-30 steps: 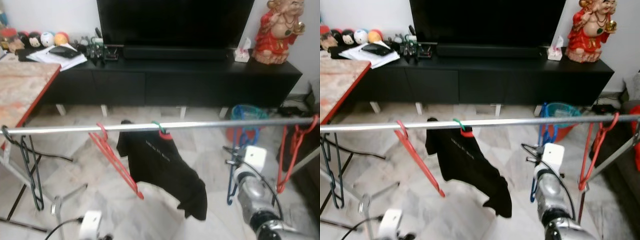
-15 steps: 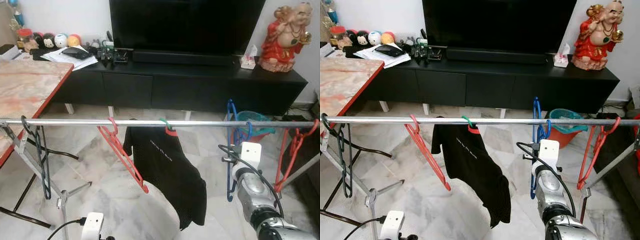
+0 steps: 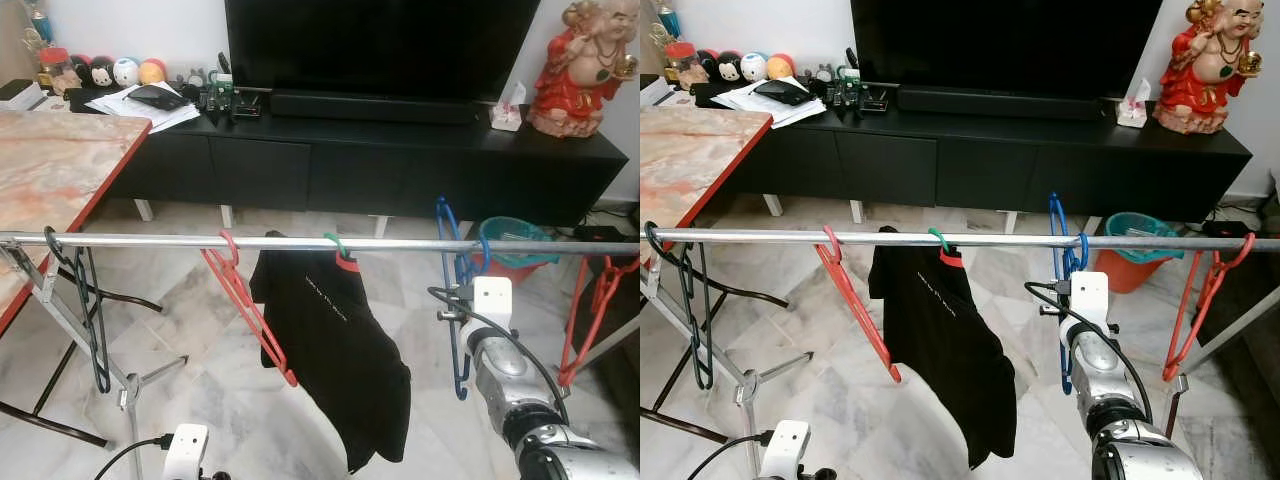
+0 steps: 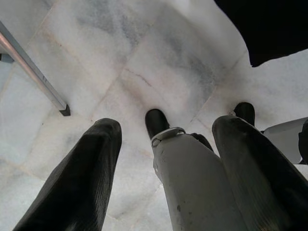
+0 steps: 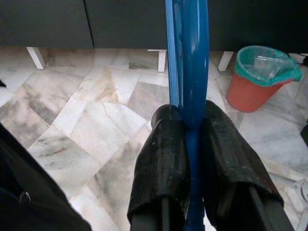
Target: Hang hanger
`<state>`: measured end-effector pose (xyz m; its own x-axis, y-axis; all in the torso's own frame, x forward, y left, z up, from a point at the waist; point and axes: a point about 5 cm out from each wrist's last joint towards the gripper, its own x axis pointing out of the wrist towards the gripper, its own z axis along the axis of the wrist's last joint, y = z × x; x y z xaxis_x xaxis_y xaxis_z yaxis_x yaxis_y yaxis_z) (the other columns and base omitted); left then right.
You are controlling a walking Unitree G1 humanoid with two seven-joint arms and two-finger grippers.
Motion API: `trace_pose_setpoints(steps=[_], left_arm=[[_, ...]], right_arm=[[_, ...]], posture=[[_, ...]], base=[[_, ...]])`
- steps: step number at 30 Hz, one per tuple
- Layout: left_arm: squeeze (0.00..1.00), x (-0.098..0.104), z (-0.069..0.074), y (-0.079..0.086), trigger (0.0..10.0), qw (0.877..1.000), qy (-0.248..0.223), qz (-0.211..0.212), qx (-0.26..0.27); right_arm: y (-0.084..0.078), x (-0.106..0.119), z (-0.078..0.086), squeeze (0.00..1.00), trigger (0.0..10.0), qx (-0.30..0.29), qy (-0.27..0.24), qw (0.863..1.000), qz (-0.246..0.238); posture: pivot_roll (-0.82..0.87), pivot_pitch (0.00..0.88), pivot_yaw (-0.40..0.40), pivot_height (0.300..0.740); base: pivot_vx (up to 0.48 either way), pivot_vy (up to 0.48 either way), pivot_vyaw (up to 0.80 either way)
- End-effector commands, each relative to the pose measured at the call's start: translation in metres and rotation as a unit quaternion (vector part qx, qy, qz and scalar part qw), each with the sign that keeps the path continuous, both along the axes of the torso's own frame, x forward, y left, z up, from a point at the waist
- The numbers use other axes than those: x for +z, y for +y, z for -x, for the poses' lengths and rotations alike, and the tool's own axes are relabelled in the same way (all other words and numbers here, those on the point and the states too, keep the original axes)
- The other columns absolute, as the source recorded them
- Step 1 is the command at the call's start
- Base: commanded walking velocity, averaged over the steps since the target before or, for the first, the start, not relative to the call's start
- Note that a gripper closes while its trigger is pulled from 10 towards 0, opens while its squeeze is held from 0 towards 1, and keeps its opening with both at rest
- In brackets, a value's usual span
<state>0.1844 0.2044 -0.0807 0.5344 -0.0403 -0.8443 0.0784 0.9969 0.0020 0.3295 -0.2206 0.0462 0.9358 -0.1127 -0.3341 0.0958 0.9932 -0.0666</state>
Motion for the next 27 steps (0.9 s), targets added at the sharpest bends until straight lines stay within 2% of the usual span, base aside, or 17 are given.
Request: trace_pose_setpoints(steps=[1,11,27], left_arm=[[0.00,-0.002,0.003,-0.001,10.0,1.000,0.013,-0.003,-0.010],[0.00,-0.002,0.003,-0.001,10.0,1.000,0.014,-0.002,-0.011],[0.00,-0.002,0.003,-0.002,10.0,1.000,0.017,0.002,-0.014]], right_arm=[[-0.004,0.007,-0.005,0.00,10.0,0.001,-0.001,1.000,0.011],[-0.006,0.015,-0.013,0.00,10.0,-0.003,0.020,1.000,0.019],[0.002,0.015,-0.018,0.00,10.0,0.003,0.057,0.998,-0.013]], posture=[[-0.09,0.000,-0.058,0.740],[-0.08,0.000,-0.059,0.740],[-0.08,0.000,-0.059,0.740]], base=[[0.000,0.000,0.00],[0.000,0.000,0.00],[0.000,0.000,0.00]])
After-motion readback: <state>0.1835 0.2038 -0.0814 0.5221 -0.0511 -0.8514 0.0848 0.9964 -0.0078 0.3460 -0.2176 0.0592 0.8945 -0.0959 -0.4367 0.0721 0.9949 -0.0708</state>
